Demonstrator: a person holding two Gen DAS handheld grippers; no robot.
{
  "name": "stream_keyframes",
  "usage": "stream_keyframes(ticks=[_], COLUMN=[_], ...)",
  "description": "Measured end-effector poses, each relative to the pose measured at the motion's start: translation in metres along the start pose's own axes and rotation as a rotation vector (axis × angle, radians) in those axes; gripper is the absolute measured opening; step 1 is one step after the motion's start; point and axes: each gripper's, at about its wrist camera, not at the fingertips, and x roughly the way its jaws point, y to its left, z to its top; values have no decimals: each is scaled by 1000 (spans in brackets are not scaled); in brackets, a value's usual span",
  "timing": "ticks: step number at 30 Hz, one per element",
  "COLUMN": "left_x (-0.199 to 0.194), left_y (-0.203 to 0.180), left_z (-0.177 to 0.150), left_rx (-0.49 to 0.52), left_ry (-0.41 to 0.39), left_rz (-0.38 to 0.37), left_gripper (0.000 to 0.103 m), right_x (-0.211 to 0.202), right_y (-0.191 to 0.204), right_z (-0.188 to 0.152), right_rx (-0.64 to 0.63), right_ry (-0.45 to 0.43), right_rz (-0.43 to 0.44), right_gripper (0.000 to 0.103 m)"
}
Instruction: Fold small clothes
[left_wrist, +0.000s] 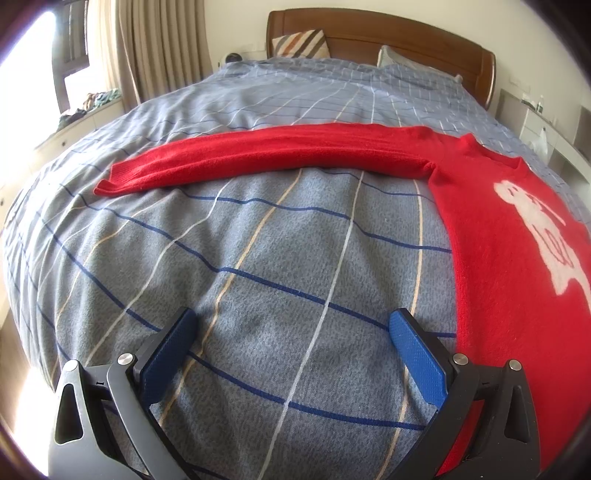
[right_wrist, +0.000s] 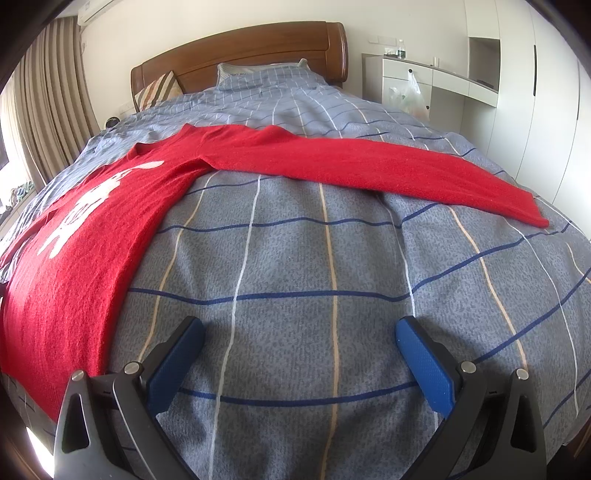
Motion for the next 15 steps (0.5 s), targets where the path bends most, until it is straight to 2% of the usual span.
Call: stream_keyframes(ticks=[15], left_x=[0], left_y=[0], left_z=[0], left_rx=[1], left_ry=[0], left_rz=[1], left_gripper=[103], right_x=[0], right_y=[0], right_z=[0], right_rx=[0], right_ry=[-1], right_rz=[-1], right_gripper=[103])
